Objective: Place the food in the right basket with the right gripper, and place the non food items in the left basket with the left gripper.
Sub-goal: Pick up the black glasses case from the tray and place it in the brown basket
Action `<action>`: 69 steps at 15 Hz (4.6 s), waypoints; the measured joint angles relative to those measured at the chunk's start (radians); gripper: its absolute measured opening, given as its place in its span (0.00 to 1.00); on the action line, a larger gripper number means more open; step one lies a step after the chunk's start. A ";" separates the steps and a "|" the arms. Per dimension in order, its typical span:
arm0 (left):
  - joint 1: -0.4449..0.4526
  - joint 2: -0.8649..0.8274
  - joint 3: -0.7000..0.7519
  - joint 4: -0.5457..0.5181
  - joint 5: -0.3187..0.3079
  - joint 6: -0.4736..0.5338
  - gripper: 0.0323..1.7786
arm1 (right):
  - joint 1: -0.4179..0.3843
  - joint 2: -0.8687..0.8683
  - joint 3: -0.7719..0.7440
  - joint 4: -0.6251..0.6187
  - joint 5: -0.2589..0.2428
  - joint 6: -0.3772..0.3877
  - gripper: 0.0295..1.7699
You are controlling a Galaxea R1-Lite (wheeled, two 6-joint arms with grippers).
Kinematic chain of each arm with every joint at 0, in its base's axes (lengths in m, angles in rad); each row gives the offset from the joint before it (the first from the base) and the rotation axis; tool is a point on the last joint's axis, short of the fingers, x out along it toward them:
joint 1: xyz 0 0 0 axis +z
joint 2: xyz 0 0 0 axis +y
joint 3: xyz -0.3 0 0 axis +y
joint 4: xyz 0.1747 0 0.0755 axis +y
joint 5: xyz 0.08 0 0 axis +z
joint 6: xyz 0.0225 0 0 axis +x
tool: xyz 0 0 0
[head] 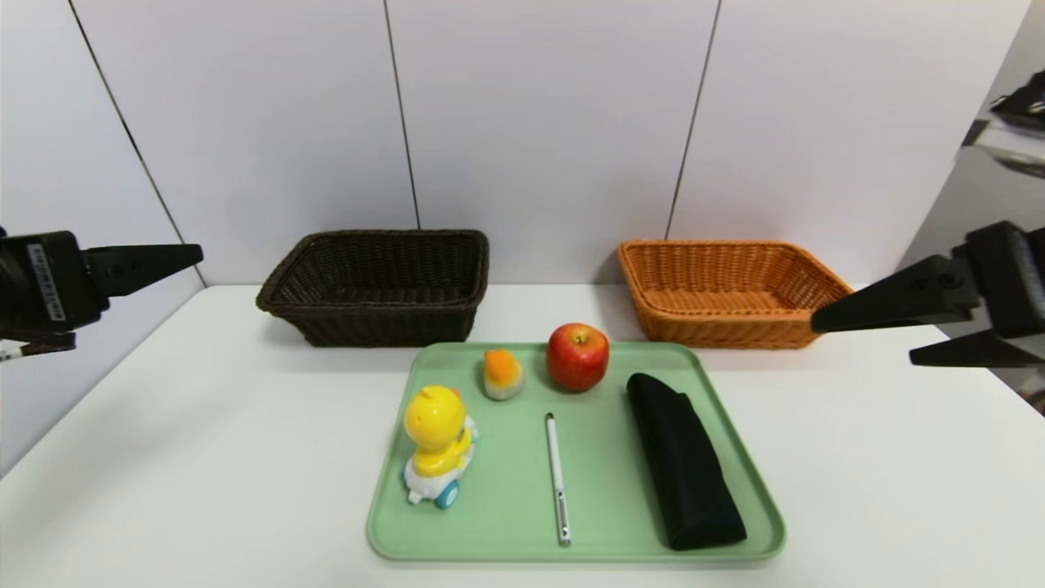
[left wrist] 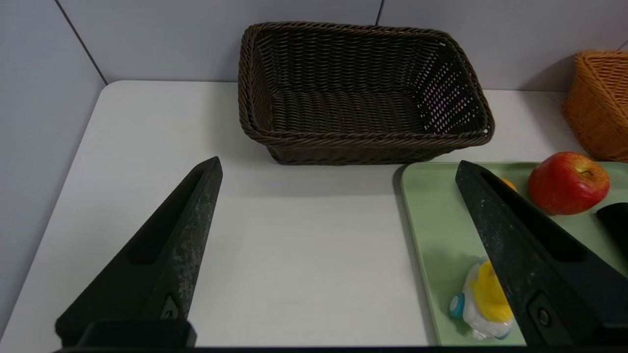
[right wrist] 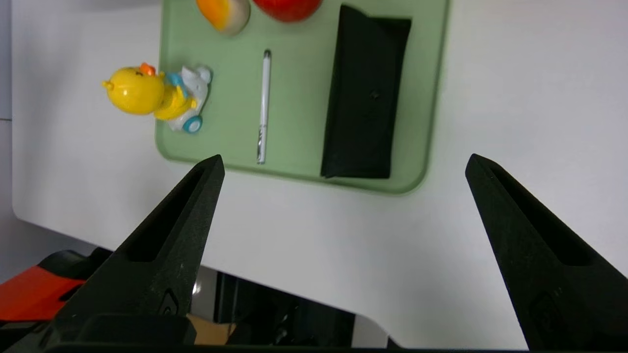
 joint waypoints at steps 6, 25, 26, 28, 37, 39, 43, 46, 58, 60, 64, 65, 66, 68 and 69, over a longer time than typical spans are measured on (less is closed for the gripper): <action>-0.042 0.080 0.004 0.041 0.046 0.051 0.95 | 0.120 0.274 -0.176 0.184 -0.001 0.072 0.96; -0.078 0.082 0.036 0.089 0.017 -0.030 0.95 | 0.099 0.751 -0.272 0.229 -0.081 0.071 0.96; -0.078 0.078 0.038 0.090 0.017 -0.030 0.95 | 0.099 0.756 -0.272 0.228 -0.073 0.071 0.96; -0.078 0.067 0.046 0.090 0.018 -0.030 0.95 | 0.098 0.762 -0.270 0.227 -0.061 0.071 0.96; -0.078 0.018 0.077 0.111 0.018 -0.030 0.95 | 0.099 0.771 -0.259 0.226 -0.057 0.073 0.61; -0.078 0.004 0.083 0.124 0.017 -0.030 0.95 | 0.098 0.773 -0.256 0.226 -0.054 0.075 0.49; -0.077 -0.025 0.087 0.168 0.017 -0.031 0.95 | 0.101 0.746 -0.255 0.230 -0.055 0.084 0.35; -0.077 -0.038 0.086 0.170 0.017 -0.031 0.95 | 0.103 0.675 -0.256 0.232 -0.056 0.087 0.25; -0.080 -0.055 0.068 0.211 0.022 -0.025 0.95 | 0.176 0.310 -0.351 -0.013 -0.002 0.082 0.23; -0.081 -0.059 0.055 0.216 0.024 -0.025 0.95 | 0.186 0.317 -0.353 -0.243 0.000 0.095 0.23; -0.081 -0.063 0.021 0.208 0.044 -0.026 0.95 | 0.215 0.422 -0.354 -0.702 -0.010 0.129 0.22; -0.081 -0.063 0.016 0.206 0.047 -0.027 0.95 | 0.225 0.456 -0.360 -0.794 -0.014 0.131 0.22; -0.082 -0.063 0.015 0.210 0.050 -0.027 0.95 | 0.237 0.496 -0.371 -0.880 -0.026 0.131 0.22; -0.093 -0.065 0.018 0.214 0.058 -0.029 0.95 | 0.255 0.578 -0.402 -1.015 -0.055 0.126 0.22; -0.098 -0.068 0.023 0.216 0.062 -0.030 0.95 | 0.260 0.622 -0.417 -1.073 -0.067 0.122 0.22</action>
